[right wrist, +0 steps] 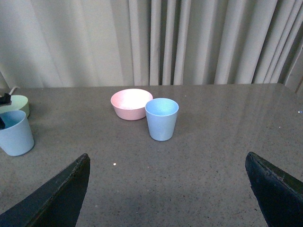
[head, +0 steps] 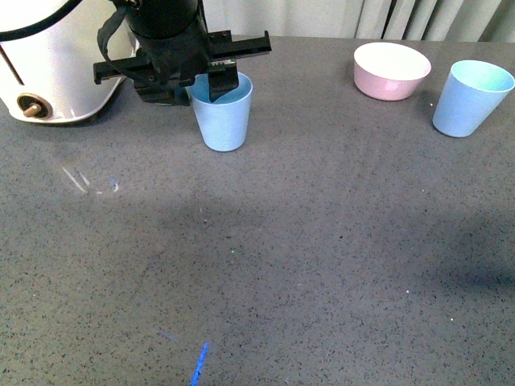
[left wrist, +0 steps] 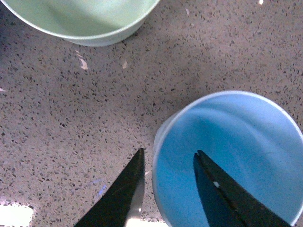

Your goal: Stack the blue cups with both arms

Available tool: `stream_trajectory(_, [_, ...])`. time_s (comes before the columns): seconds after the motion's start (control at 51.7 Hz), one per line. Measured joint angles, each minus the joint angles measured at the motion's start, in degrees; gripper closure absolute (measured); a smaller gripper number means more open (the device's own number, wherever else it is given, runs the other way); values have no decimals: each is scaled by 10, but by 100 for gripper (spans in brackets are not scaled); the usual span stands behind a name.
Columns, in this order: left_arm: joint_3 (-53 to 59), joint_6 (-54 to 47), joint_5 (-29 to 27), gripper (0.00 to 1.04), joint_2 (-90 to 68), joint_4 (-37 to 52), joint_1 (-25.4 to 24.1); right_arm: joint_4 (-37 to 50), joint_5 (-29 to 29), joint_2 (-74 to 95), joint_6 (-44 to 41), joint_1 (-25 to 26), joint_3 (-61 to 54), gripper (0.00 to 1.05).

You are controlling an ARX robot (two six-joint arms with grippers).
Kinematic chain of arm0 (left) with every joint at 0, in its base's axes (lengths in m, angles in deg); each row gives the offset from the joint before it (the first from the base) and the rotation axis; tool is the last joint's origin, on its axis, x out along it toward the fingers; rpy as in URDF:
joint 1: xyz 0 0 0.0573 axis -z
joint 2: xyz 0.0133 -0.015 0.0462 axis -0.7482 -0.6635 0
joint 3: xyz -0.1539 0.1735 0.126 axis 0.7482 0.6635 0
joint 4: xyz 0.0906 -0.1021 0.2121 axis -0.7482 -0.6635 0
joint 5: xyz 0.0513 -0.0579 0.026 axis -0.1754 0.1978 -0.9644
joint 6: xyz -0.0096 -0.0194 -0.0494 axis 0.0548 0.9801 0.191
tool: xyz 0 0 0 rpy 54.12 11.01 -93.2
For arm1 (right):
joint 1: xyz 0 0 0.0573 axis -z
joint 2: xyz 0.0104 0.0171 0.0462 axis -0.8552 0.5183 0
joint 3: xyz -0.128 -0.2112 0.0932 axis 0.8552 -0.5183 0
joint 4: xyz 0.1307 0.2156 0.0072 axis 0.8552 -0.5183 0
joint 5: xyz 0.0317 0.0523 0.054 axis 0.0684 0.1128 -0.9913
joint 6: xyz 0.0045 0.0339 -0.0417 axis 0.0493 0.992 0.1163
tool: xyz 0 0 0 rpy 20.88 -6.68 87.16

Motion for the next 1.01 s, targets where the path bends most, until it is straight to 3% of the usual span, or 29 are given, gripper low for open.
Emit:
stream_trajectory(0.077, [0,5,0,90,0,-6,8,0,0,0,0,0,0,9])
stream_trajectory(0.193, [0,8,0,103,0,-11,15,0,0,0,0,0,0,9])
stream_trajectory(0.638, [-10,42,12,103,5,-64,93,0,0,0,0,0,0,9])
stream_trajectory(0.832, [-55,55,15,103,-6,-89,151,0,0,0,0,0,0,9])
stream_trajectory(1.006, [-86,63,12,103,-27,-108,169,0,0,0,0,0,0,9])
